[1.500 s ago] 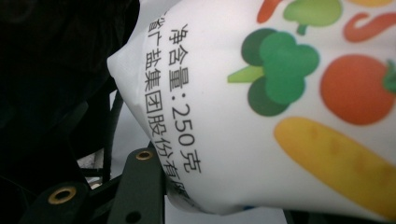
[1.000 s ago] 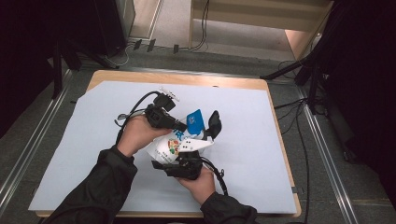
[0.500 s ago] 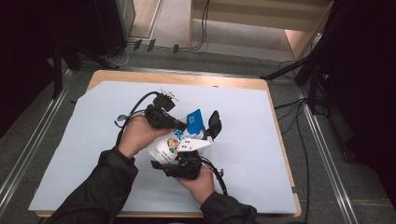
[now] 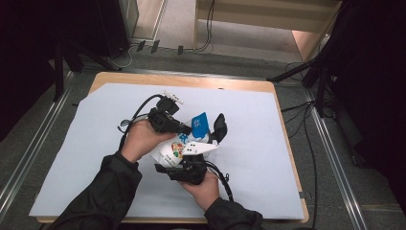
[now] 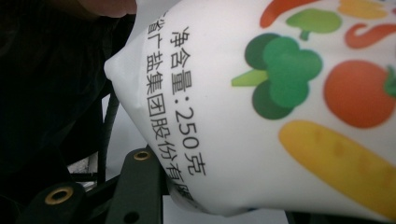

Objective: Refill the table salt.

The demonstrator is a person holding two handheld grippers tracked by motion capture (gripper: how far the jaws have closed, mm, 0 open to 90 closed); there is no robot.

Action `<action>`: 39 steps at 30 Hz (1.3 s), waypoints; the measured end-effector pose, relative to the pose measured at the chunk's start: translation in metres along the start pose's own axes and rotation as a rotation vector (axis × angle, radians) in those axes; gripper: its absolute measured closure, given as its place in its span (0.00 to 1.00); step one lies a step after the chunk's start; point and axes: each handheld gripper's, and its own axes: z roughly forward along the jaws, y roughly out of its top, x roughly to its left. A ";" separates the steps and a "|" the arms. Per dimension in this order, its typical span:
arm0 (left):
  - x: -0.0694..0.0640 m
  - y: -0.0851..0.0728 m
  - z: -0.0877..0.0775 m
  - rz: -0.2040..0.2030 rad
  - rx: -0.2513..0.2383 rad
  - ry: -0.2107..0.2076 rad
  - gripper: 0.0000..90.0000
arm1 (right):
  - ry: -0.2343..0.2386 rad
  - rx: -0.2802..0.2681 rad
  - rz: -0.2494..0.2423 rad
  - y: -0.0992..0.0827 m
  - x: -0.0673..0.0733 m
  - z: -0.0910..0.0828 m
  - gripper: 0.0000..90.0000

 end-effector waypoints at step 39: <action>0.002 -0.003 -0.001 -0.018 -0.006 0.003 1.00 | -0.036 0.023 -0.039 0.002 0.000 0.001 0.64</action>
